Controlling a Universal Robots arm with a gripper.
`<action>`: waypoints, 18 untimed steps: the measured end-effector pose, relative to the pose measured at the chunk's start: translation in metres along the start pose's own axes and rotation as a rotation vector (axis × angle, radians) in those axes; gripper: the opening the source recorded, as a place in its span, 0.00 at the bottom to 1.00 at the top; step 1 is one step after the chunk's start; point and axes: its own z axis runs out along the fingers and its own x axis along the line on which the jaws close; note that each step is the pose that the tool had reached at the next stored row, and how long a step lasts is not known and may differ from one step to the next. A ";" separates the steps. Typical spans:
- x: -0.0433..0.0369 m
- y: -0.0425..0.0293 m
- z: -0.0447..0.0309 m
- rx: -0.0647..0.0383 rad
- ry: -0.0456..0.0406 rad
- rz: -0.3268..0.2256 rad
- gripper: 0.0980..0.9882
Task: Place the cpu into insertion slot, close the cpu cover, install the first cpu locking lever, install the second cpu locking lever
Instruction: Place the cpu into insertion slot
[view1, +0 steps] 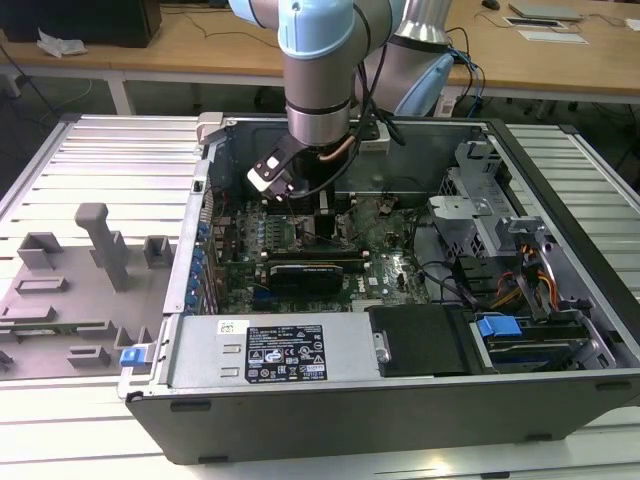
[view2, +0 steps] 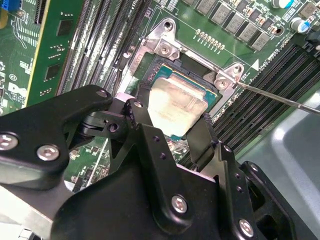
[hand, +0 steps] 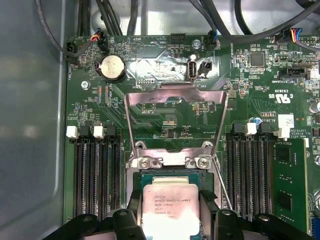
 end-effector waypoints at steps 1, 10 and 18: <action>0.0001 0.0001 0.0001 0.000 0.0002 0.000 0.50; 0.0001 0.0003 -0.0033 0.000 -0.0001 0.000 0.58; 0.0001 0.0004 -0.0034 0.001 -0.0373 -0.004 0.58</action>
